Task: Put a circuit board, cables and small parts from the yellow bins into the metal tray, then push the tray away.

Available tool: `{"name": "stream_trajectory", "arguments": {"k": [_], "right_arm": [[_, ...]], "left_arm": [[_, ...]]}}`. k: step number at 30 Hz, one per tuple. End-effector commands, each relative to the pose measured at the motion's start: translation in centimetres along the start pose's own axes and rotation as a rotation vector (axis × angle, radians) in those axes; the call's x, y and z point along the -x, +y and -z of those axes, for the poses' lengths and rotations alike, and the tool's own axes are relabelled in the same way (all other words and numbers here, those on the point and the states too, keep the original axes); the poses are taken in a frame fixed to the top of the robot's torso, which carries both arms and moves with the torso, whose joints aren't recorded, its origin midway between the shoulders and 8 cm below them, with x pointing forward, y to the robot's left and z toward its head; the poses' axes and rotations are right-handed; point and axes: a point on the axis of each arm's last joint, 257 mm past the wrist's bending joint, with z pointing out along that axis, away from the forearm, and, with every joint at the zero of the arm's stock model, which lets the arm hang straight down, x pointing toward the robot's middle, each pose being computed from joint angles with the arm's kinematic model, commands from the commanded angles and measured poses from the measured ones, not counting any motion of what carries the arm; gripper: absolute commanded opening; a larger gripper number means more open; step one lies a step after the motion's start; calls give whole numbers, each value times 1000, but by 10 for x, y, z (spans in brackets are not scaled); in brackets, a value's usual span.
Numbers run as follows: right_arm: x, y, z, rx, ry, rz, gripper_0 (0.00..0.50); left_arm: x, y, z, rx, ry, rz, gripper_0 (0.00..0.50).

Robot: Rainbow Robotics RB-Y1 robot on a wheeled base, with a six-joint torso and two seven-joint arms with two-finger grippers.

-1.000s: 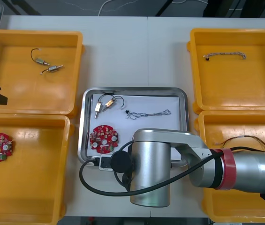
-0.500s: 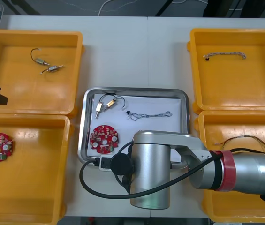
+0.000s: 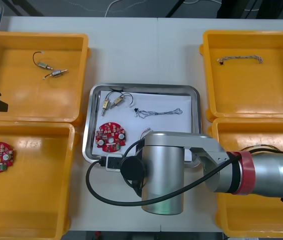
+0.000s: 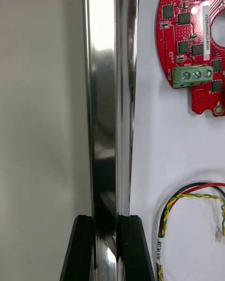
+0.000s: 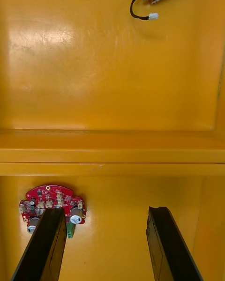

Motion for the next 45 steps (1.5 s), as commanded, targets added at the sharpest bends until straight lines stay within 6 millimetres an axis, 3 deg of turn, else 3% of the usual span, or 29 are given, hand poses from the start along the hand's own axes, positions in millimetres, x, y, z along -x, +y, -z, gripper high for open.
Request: {"name": "stream_trajectory", "arguments": {"k": [1,18,45], "right_arm": [[0,-39,7,-96,-12,64,0],[6,-126,-2,-240,40,120,0],[19,-212,-1,-367,60,181,0]], "left_arm": [[-1,-4,3,0,-14,-41,500],[-1,-4,3,0,-14,-41,500],[-1,-4,3,0,-14,-41,500]]}}
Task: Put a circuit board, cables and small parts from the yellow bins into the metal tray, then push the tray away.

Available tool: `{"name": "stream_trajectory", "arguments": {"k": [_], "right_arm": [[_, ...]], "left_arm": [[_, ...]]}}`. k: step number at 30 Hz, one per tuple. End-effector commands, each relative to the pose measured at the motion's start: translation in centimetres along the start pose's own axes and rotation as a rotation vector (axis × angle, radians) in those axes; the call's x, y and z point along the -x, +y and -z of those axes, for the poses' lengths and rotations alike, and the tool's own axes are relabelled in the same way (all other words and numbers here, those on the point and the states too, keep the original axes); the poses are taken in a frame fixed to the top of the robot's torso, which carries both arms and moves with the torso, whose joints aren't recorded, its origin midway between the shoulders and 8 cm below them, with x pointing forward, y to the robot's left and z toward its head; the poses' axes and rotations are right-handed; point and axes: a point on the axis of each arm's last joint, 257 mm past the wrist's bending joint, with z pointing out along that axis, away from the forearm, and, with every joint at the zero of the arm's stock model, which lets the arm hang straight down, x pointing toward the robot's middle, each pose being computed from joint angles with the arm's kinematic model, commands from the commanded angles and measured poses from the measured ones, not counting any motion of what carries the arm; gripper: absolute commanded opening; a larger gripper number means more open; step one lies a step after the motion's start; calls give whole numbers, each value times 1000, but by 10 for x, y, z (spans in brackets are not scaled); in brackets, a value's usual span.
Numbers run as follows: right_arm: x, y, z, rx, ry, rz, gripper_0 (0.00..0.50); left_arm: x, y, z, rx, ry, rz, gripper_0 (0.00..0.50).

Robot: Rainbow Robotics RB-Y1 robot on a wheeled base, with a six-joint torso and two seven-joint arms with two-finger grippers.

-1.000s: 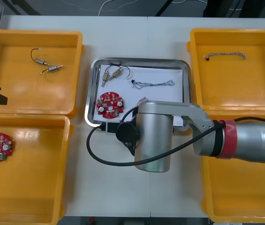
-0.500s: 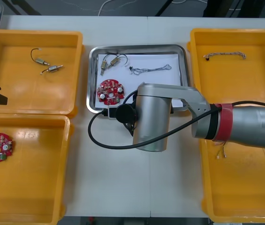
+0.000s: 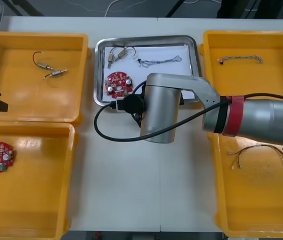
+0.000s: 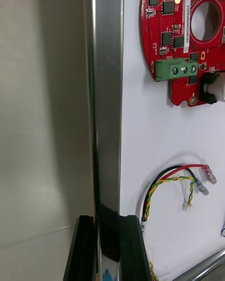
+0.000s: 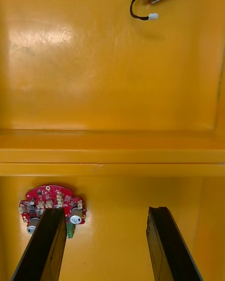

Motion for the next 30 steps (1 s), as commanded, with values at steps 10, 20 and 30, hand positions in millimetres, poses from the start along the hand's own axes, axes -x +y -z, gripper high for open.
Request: {"name": "stream_trajectory", "arguments": {"k": [10,20,30], "right_arm": [[41,-59,-3,-109,-91,37,0],[47,-82,-11,-149,-131,37,0],[46,-96,-14,-172,-139,62,0]], "left_arm": [[-1,-4,3,0,-13,-41,500],[-1,-4,3,0,-13,-41,500],[-1,-4,3,0,-13,-41,500]]}}
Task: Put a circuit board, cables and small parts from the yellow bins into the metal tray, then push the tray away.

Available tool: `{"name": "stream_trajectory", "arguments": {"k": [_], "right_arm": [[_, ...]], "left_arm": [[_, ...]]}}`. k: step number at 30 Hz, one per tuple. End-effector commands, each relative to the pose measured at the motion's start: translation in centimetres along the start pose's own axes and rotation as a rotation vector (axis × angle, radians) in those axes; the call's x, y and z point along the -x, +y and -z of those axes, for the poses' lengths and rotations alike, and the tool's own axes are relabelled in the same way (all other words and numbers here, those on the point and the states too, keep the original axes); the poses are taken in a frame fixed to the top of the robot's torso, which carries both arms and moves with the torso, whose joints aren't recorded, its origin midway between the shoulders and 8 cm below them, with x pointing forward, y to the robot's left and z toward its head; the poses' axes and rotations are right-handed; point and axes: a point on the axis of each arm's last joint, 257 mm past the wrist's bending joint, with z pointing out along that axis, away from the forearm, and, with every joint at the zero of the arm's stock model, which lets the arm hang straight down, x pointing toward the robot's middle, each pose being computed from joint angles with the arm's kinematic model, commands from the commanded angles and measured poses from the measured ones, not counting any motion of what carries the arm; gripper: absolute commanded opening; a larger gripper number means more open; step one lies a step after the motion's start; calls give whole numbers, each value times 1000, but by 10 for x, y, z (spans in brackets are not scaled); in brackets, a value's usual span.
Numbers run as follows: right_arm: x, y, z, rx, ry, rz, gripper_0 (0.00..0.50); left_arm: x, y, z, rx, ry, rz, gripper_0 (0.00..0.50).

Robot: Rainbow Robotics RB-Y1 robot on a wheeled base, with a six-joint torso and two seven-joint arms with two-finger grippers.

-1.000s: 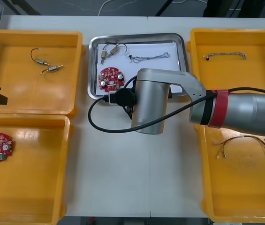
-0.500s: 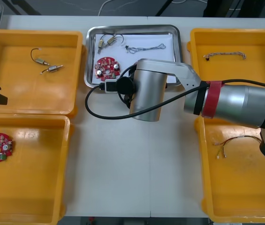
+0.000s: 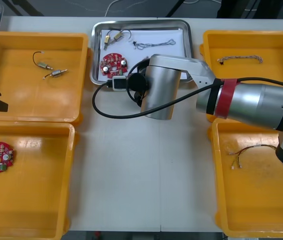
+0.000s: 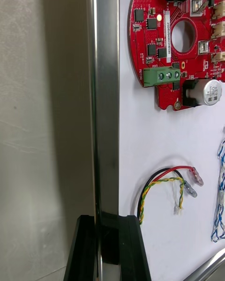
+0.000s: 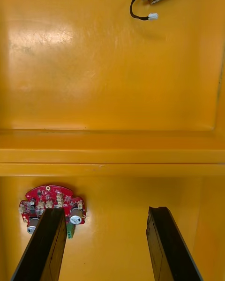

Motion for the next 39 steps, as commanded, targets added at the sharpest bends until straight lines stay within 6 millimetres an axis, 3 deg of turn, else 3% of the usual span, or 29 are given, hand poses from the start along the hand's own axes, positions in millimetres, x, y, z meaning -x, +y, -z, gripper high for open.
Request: {"name": "stream_trajectory", "arguments": {"k": [1,6,7,8,11,16,26,32,39], "right_arm": [[29,-31,12,-62,-43,85,0],[29,-31,12,-60,-42,92,13],[29,-31,12,-60,-42,94,213],[29,-31,12,-60,-42,97,333],[30,-28,14,-55,-39,110,500],[29,-25,23,-44,-11,121,500],[30,-2,72,95,32,5,500],[13,7,103,125,61,-165,500],[-24,20,137,172,122,-420,500]], "left_arm": [[-1,-4,3,-1,-13,-40,500],[-1,-4,3,-1,-13,-40,500],[-1,-4,3,-1,-13,-40,500],[-1,-4,3,-1,-13,-40,500],[-1,-4,3,-1,-13,-40,500],[-1,-4,3,-1,-13,-40,500],[-1,-4,3,-1,-13,-40,500],[-1,-4,3,-1,-13,-40,500],[-1,-4,3,-1,-13,-40,500]]}}
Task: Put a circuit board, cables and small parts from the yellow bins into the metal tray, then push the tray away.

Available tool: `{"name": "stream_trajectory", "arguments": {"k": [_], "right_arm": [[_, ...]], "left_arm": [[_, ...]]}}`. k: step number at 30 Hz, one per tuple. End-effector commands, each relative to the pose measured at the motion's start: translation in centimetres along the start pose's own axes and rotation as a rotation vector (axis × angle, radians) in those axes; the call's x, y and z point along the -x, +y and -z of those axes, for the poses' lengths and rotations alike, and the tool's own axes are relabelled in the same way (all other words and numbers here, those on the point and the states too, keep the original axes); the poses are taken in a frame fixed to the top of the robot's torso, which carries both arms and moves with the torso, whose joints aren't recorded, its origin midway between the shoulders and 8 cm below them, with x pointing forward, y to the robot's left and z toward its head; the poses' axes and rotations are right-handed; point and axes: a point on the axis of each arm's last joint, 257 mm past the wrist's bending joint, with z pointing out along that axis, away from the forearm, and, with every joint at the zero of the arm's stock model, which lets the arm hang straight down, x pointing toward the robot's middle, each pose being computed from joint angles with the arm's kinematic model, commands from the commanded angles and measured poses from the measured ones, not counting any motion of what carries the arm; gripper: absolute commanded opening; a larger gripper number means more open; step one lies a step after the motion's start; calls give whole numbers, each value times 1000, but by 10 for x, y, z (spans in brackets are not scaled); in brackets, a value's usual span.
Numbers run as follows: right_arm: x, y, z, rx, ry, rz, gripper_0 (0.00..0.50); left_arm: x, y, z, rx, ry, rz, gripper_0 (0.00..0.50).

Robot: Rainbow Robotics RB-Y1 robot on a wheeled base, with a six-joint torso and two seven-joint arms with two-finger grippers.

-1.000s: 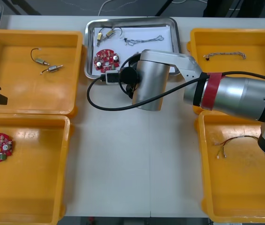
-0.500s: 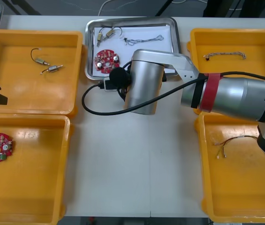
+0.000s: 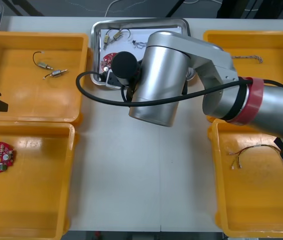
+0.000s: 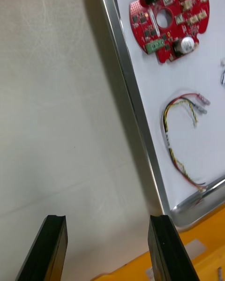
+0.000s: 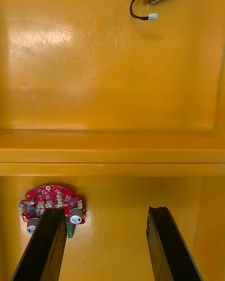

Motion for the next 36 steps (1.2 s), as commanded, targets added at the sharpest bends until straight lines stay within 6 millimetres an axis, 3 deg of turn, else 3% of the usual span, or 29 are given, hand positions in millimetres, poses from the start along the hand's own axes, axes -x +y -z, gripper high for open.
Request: {"name": "stream_trajectory", "arguments": {"k": [1,20,31,36], "right_arm": [[-25,-10,17,27,14,-117,500],[-162,-11,69,150,177,-740,500],[-238,-16,84,134,287,-1029,500],[-264,-17,90,131,321,-1112,500]], "left_arm": [[-1,-4,3,-1,-13,-40,500],[-1,-4,3,-1,-13,-40,500],[-1,-4,3,-1,-13,-40,500],[-1,-4,3,-1,-13,-40,500]]}}
